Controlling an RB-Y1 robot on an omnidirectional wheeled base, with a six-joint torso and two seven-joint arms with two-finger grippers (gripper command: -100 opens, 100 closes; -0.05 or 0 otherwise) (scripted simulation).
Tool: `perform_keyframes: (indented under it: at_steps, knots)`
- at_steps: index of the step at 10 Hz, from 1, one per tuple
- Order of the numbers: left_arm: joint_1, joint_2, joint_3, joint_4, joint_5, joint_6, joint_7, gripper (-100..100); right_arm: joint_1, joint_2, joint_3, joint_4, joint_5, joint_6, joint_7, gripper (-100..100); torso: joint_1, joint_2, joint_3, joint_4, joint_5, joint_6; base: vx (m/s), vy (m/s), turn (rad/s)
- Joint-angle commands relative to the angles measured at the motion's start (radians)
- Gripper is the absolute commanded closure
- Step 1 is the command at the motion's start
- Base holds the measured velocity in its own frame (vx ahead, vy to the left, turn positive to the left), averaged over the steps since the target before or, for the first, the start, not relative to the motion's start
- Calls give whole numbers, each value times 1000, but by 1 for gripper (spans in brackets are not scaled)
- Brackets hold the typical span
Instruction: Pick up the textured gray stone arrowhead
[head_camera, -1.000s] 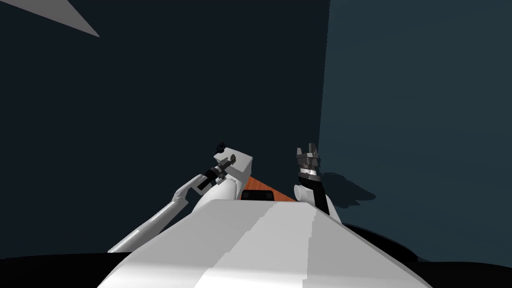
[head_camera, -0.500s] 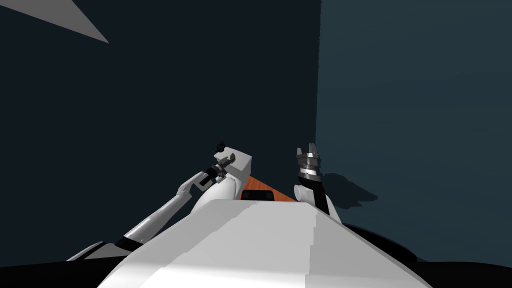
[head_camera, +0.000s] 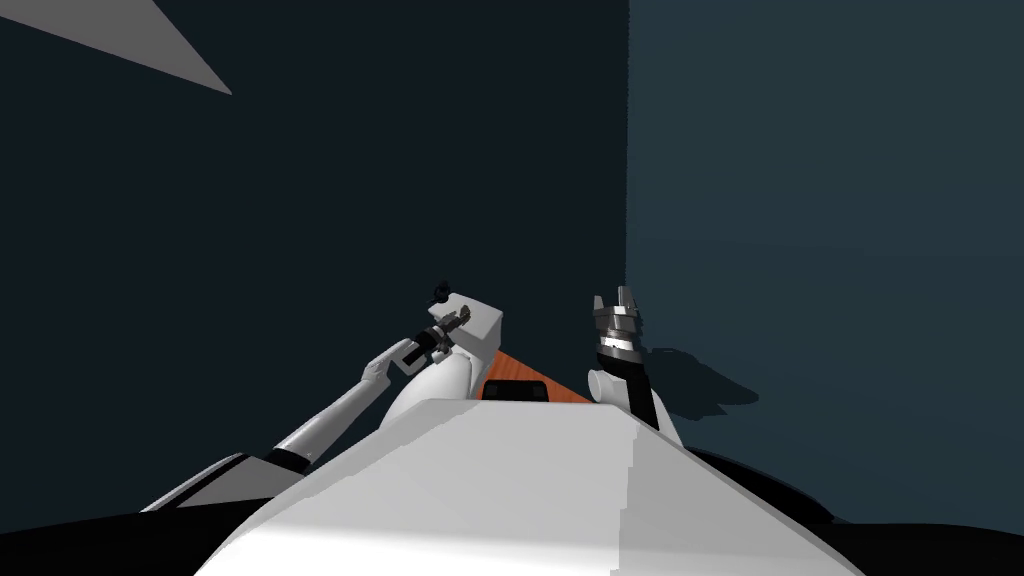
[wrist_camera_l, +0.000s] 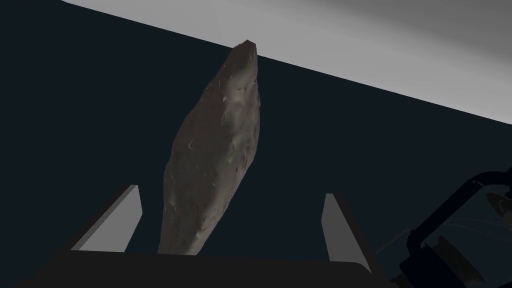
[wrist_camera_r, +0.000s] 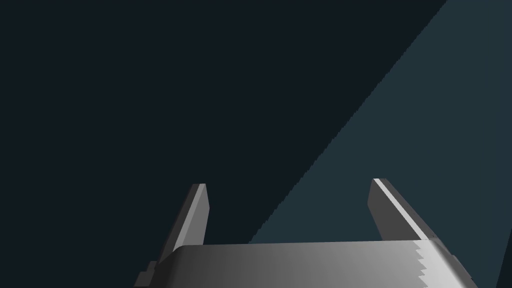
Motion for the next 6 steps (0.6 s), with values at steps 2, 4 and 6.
perform_keyframes:
  at_steps: [2, 4, 6]
  knots:
    - [-79, -4, -14, 72, -7, -62, 12, -100, 0, 0, 0, 0, 0, 0, 0, 0, -3, 2, 1, 0, 0, 0, -42, -54, 49]
    - [-79, -4, -14, 126, -7, -62, 12, -100, 0, 0, 0, 0, 0, 0, 0, 0, -3, 1, 1, 0, -1, 0, -12, -19, -5]
    - [-165, -8, -31, 193, -15, -124, 25, -100, 0, 0, 0, 0, 0, 0, 0, 0, -2, 2, 1, 0, 0, 0, -40, -42, 47]
